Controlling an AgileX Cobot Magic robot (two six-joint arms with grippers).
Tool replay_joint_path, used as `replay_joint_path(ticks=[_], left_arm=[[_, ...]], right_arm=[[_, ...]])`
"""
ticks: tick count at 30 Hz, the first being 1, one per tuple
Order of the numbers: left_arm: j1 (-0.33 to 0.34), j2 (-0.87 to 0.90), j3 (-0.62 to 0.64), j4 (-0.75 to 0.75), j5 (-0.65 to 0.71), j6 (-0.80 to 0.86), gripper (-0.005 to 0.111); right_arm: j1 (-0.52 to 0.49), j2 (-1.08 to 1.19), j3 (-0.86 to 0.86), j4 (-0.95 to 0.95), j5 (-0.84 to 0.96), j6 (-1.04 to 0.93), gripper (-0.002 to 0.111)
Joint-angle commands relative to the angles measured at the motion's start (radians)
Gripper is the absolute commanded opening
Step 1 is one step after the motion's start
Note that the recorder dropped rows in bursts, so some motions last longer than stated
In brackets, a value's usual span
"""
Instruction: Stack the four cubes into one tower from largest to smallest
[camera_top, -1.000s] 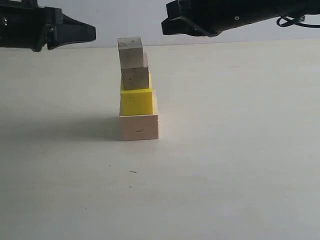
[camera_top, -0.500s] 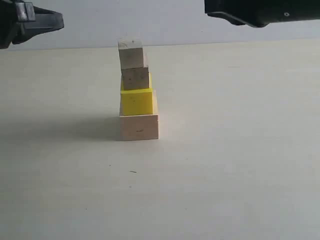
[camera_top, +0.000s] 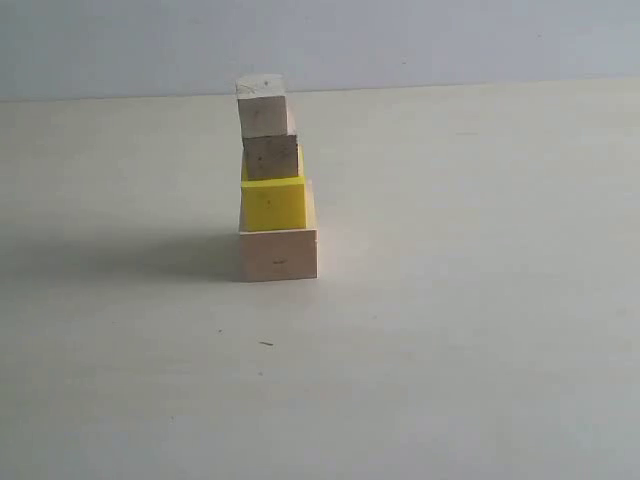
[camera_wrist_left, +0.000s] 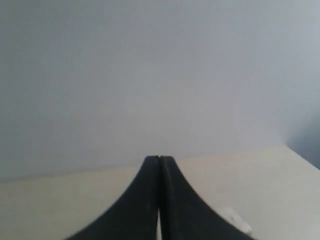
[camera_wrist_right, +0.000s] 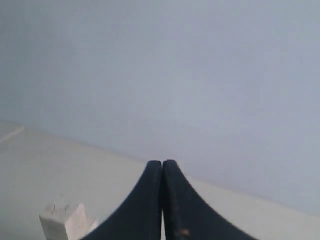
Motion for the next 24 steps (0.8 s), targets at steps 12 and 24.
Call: replay_joint_path(ticks=[12,24], left_arm=[[0.003,-0.478,-0.009,0.195,-0.239,0.012,0.000],[0.017,-0.720,-0.046,0.223,-0.190,0.012,0.000]], right_arm=[[0.002,-0.517,-0.031,-0.192,-0.188,-0.007,0.000],[0.002,-0.734,-0.180,-0.457,0.092,0.007,0.000]])
